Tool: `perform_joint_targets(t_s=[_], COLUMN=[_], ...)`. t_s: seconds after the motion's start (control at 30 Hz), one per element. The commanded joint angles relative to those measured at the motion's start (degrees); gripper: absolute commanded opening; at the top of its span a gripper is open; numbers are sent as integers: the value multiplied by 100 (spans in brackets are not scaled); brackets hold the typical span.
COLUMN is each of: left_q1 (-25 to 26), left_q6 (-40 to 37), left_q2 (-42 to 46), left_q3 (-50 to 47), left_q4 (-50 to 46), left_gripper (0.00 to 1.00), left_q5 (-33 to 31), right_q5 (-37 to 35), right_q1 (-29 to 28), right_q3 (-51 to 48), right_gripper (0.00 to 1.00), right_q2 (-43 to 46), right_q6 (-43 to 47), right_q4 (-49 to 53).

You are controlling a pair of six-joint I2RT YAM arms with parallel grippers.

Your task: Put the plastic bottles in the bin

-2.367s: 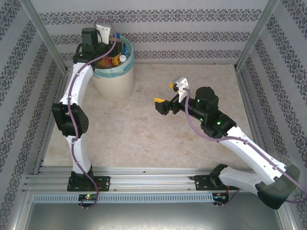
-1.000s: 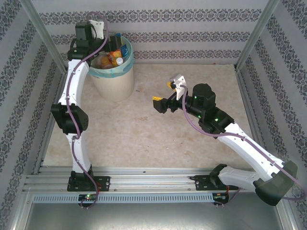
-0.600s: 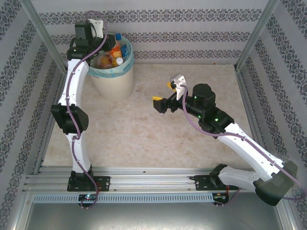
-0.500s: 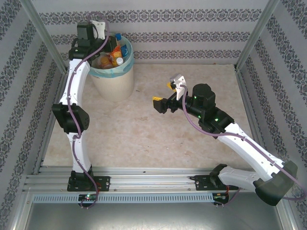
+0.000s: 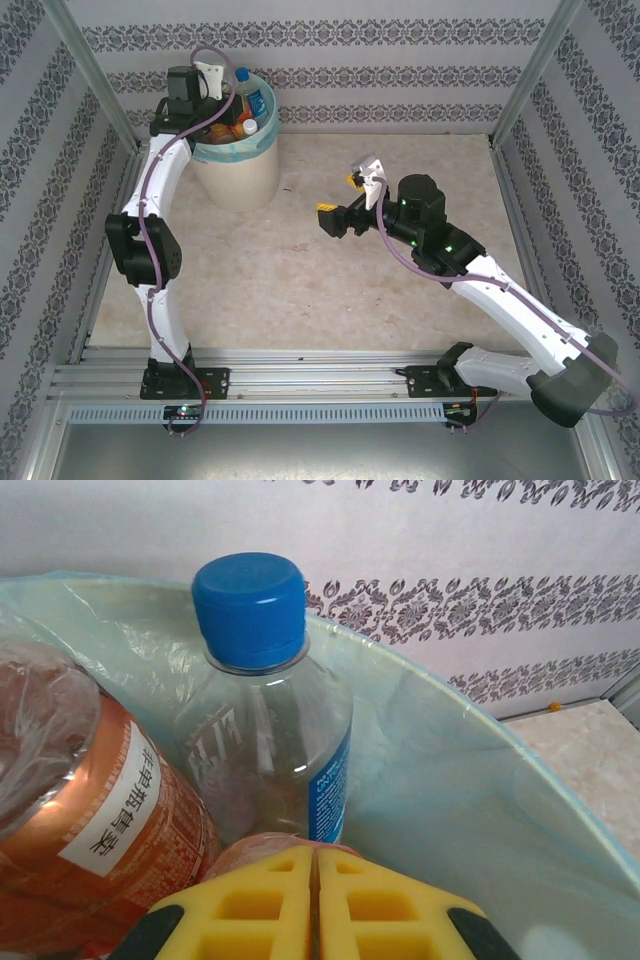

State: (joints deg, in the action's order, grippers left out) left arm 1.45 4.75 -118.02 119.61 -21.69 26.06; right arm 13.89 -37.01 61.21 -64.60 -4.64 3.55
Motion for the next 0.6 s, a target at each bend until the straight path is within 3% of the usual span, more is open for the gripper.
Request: perform_joint_targets(t_s=[0.0, 0.33, 0.57], left_q1=[39, 39, 22], left_q6=[45, 569, 659], left_q2=[-362, -579, 34], left_q3=[-100, 2628, 2825], left_q4=[-1022, -1618, -1794], left_gripper=[11, 21, 40], left_q5=[-36, 144, -314], right_q5=[160, 195, -656], right_q1=[-66, -131, -141], right_q3=[254, 398, 449], right_gripper=[96, 95, 96], right_q2=[-79, -217, -160], right_q6=[-126, -221, -312], right_q4=[-2, 21, 277])
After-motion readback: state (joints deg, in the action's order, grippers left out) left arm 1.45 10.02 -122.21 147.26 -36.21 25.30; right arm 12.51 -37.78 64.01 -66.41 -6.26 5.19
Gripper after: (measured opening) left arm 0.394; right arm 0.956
